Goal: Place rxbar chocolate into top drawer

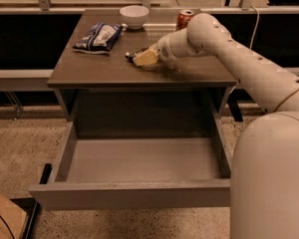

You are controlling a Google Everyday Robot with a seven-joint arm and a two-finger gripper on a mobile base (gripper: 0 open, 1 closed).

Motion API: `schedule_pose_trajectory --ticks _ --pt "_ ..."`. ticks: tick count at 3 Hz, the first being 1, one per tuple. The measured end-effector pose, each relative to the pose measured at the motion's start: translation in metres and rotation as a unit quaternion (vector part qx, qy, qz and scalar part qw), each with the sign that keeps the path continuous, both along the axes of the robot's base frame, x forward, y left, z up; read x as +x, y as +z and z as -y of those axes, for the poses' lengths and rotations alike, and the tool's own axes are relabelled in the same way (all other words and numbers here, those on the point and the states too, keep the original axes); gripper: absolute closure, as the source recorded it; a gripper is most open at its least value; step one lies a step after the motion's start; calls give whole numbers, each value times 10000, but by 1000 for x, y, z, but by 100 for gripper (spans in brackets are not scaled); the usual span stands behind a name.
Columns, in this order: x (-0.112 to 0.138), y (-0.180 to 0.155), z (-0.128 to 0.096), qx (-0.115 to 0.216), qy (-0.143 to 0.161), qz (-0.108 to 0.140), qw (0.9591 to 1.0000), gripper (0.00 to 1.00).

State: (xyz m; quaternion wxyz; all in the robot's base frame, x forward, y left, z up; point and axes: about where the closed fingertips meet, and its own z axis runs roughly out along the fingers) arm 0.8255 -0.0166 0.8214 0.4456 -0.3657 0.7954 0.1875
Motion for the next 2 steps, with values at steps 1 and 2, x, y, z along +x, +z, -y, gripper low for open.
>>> schedule_pose_trajectory --ticks 1,2 --pt "0 0 0 0 0 0 10000 0" --pt "-2 12 -6 26 54 92 9999 0"
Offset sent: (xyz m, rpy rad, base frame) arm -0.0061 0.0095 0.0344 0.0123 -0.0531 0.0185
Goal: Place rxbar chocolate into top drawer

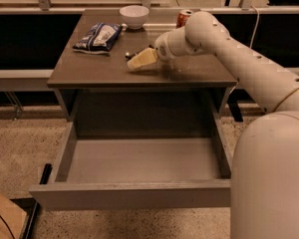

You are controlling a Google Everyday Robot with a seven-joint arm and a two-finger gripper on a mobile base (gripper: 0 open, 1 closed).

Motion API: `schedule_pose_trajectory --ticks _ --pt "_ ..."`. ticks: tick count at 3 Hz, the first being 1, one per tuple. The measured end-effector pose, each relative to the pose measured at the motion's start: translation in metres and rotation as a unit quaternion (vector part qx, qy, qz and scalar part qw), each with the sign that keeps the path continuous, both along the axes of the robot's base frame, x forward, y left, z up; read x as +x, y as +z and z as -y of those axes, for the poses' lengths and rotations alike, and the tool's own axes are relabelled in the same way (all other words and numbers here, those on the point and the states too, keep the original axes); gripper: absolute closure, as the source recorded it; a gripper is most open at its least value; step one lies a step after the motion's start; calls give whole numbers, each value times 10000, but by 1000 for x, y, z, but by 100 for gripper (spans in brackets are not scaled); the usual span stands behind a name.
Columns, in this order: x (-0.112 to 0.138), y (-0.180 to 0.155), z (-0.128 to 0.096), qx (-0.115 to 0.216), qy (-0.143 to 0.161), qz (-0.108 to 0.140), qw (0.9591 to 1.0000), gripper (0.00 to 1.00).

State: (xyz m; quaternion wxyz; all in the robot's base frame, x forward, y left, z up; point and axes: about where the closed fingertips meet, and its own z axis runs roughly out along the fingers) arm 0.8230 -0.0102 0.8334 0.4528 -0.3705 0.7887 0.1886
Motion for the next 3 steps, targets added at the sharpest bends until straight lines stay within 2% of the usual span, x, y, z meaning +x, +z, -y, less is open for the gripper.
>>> schedule_pose_trajectory --ticks 1,2,3 --pt "0 0 0 3 0 -1 10000 0" --pt "2 -2 -4 159 9 -104 9998 3" --pt "4 -5 -6 252 9 -181 9995 25"
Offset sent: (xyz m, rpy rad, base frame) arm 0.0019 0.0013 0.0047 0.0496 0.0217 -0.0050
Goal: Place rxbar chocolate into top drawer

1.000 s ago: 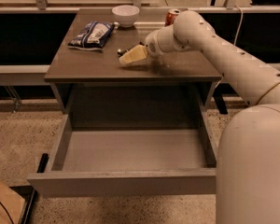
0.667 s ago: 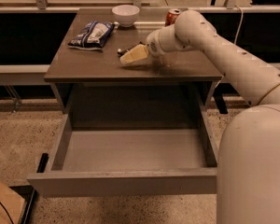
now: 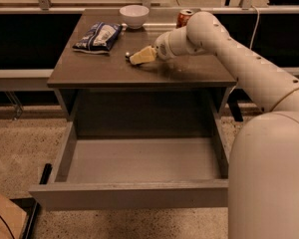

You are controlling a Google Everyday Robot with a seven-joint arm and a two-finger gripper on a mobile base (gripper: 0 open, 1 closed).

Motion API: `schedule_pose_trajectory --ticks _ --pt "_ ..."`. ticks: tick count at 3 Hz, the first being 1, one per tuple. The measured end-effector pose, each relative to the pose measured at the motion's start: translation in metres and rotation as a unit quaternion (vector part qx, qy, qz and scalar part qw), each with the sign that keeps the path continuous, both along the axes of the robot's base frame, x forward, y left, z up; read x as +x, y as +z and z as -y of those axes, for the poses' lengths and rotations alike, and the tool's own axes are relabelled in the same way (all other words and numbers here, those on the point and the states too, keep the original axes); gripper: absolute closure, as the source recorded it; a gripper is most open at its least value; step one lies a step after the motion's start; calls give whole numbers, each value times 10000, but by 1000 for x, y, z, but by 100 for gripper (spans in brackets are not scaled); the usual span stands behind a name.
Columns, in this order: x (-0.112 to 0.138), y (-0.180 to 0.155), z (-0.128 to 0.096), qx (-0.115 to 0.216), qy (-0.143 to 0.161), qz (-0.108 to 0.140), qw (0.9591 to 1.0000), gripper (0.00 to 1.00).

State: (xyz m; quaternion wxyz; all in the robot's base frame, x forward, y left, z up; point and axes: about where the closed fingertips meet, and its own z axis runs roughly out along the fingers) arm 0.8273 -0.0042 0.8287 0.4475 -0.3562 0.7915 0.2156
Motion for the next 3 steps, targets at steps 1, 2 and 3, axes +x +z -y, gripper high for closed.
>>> schedule_pose_trajectory --ticks 1,2,3 --pt "1 -4 0 55 -41 -74 9999 50" --pt "-5 2 -5 2 -1 -6 10000 72" --pt "-25 26 -8 -31 78 219 9997 95"
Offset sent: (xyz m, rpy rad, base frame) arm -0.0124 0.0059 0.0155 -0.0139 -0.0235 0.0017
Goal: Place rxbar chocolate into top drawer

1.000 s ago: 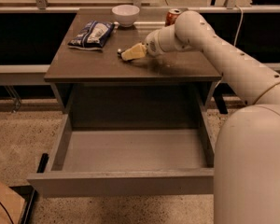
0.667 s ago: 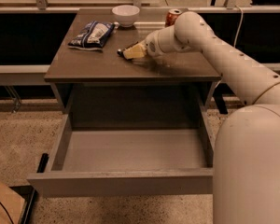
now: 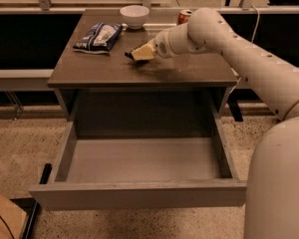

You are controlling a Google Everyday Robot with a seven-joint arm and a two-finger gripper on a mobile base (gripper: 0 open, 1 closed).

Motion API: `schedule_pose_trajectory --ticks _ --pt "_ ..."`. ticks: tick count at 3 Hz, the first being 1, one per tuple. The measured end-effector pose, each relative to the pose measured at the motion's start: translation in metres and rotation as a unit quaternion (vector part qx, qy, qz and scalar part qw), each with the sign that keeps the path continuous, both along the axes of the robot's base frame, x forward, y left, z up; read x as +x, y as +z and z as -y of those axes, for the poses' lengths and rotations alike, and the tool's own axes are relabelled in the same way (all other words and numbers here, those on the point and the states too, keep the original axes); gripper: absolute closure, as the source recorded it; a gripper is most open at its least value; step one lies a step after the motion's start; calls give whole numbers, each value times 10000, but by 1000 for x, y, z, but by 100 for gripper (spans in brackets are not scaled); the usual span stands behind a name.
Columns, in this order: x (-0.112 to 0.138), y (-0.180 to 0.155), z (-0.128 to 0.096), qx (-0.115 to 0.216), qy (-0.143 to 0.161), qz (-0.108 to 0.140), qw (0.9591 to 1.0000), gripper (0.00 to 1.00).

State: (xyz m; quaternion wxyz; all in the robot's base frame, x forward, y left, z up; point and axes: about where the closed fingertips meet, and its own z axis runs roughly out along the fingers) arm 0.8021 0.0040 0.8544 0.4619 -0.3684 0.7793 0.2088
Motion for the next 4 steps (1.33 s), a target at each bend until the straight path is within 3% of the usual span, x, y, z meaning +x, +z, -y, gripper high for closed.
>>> schedule_pose_trajectory --ticks 1,2,3,4 --pt "-39 36 6 -87 18 298 9995 100" --pt "-105 65 29 -252 335 270 9988 100" --pt "-166 54 46 -773 920 19 9928 100" --pt "-228 25 68 -1115 1258 -457 9847 100"
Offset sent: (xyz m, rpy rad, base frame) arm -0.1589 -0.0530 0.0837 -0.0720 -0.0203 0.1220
